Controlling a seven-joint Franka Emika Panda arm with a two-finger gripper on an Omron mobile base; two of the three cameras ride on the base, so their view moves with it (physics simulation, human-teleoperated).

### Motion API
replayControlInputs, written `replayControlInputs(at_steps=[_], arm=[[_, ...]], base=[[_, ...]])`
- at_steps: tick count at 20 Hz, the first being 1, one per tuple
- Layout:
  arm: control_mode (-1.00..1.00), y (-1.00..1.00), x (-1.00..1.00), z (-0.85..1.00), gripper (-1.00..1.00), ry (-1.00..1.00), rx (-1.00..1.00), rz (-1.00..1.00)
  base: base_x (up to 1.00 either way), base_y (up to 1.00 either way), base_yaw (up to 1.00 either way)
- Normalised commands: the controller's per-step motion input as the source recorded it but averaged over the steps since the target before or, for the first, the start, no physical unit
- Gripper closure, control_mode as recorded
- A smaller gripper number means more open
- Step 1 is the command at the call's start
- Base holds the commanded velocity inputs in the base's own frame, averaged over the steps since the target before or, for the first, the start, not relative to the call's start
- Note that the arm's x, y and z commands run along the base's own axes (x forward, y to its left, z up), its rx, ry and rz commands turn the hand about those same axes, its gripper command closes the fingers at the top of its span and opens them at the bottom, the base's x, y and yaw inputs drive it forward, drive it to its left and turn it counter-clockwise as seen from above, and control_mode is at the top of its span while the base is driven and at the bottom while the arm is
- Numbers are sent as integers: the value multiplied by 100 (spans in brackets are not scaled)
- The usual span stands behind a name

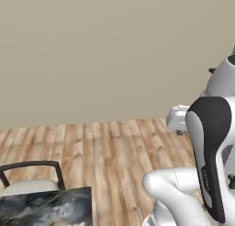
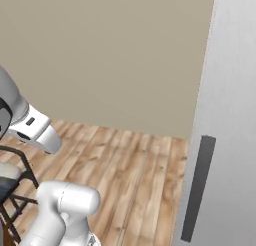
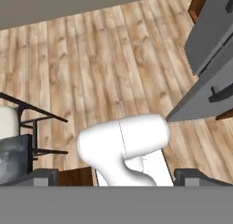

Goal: Pick the egg and butter from the fridge and place them by the bowl for mixing.

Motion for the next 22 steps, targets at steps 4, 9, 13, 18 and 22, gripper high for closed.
replayControlInputs(at_steps=[4, 9, 13, 18, 22], arm=[[100, 0, 0, 0, -100, 0, 0, 0], [100, 0, 0, 0, -100, 0, 0, 0], [100, 0, 0, 0, -100, 0, 0, 0], [100, 0, 0, 0, -100, 0, 0, 0], [100, 0, 0, 0, -100, 0, 0, 0]], base=[[80, 0, 10], [80, 0, 10], [78, 0, 8], [78, 0, 3], [65, 1, -13]])
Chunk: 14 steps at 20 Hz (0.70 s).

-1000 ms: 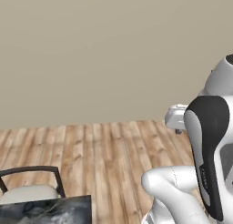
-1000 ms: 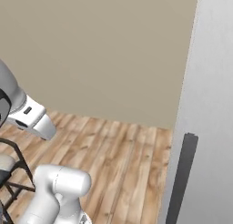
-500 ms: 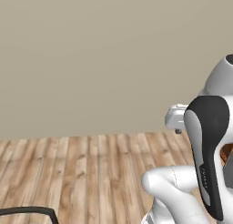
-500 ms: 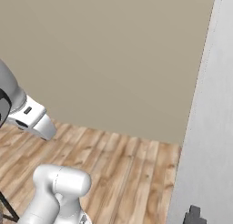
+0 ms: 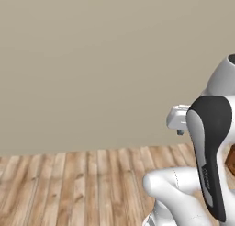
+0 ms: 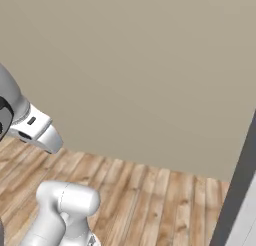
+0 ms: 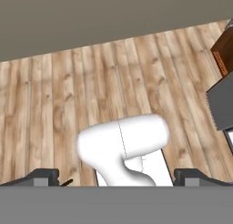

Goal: Pick the egg and butter from the fridge and place them by the bowl for mixing.

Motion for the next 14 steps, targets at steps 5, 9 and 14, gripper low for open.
replayControlInputs(at_steps=[5, 9, 14], arm=[[100, 0, 0, 0, -100, 0, 0, 0], [100, 0, 0, 0, -100, 0, 0, 0], [100, 0, 0, 0, -100, 0, 0, 0]], base=[[45, 13, -46], [36, 20, -63], [31, 20, -68]])
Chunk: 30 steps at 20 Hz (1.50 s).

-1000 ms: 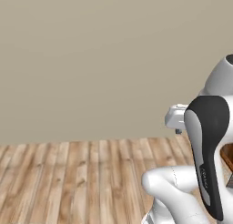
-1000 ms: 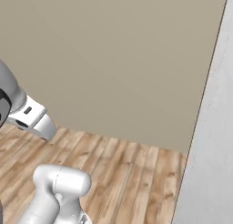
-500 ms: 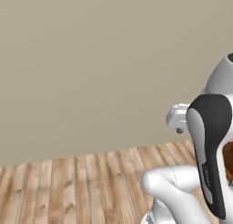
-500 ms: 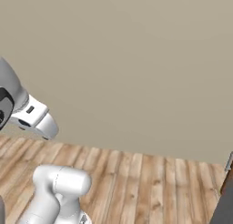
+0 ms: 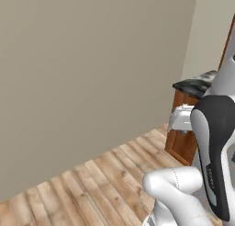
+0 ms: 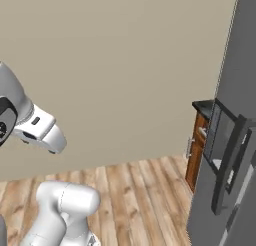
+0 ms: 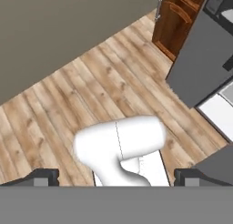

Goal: Pick the egg and butter from the fridge and place them by the bowl for mixing.

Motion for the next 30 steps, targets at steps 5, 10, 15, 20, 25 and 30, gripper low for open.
replayControlInputs(at_steps=[5, 10, 15, 20, 25, 30], arm=[[100, 0, 0, 0, -100, 0, 0, 0], [100, 0, 0, 0, -100, 0, 0, 0], [100, 0, 0, 0, -100, 0, 0, 0], [100, 0, 0, 0, -100, 0, 0, 0], [100, 0, 0, 0, -100, 0, 0, 0], [100, 0, 0, 0, -100, 0, 0, 0]], base=[[32, 20, -67], [52, 15, -47], [56, 4, -38], [29, 3, -65], [29, 2, -65], [47, 0, -41]])
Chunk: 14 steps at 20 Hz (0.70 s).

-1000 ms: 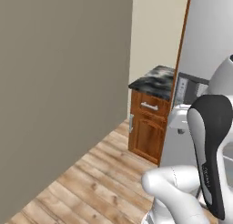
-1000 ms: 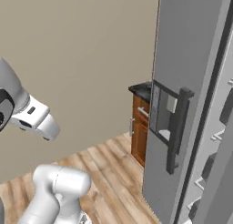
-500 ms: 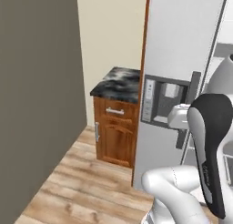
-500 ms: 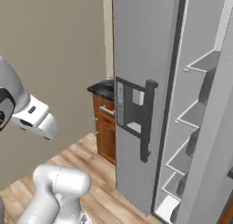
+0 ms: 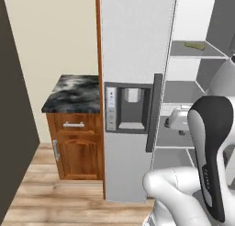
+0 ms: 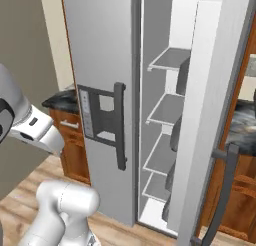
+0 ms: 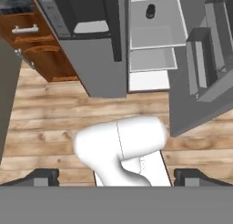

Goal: Pick the egg and butter from the fridge and place them by the bowl for mixing.

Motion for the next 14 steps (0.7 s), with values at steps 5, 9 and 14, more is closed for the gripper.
replayControlInputs(at_steps=[5, 9, 14], arm=[[100, 0, 0, 0, -100, 0, 0, 0], [100, 0, 0, 0, -100, 0, 0, 0], [100, 0, 0, 0, -100, 0, 0, 0]], base=[[61, -11, -14], [58, -34, -2], [38, -39, -15]])
